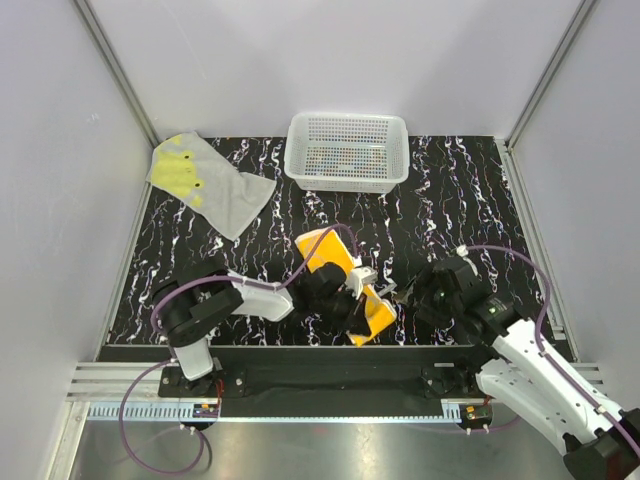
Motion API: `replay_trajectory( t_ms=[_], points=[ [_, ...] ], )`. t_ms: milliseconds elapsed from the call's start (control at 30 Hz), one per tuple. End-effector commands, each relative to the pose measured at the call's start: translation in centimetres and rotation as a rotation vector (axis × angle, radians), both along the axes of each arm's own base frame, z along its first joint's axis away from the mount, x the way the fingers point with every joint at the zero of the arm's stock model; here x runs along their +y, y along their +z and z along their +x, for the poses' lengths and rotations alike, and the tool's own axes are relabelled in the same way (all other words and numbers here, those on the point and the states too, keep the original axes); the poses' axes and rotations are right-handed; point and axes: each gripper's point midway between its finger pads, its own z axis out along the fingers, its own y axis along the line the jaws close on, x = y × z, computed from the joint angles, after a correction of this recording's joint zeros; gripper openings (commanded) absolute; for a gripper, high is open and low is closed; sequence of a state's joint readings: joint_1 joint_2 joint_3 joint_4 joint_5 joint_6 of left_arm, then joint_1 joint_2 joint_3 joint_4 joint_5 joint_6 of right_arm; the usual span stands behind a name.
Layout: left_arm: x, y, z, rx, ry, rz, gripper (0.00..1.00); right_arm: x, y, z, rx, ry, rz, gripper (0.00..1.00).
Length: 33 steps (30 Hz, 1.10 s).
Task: Roll the towels
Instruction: Roll the towel
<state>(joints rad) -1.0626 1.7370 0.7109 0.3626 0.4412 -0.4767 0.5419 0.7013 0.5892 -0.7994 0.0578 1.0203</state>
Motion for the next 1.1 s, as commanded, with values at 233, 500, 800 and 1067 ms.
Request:
replay_trajectory(
  t_ms=[233, 500, 800, 1067],
  points=[
    [-0.3, 3.2, 1.8, 0.363, -0.003, -0.224, 0.00, 4.7, 0.8, 0.0, -0.093, 0.175, 0.238, 0.78],
    [0.0, 3.0, 3.7, 0.515, 0.039, -0.304, 0.00, 6.3, -1.6, 0.3, -0.080, 0.184, 0.275, 0.76],
    [-0.3, 2.9, 3.3, 0.553, -0.009, -0.347, 0.00, 6.8, -4.0, 1.3, -0.070, 0.146, 0.225, 0.77],
    [-0.3, 2.6, 3.1, 0.543, -0.039, -0.339, 0.03, 5.8, -7.5, 1.1, 0.041, 0.057, 0.158, 0.77]
  ],
)
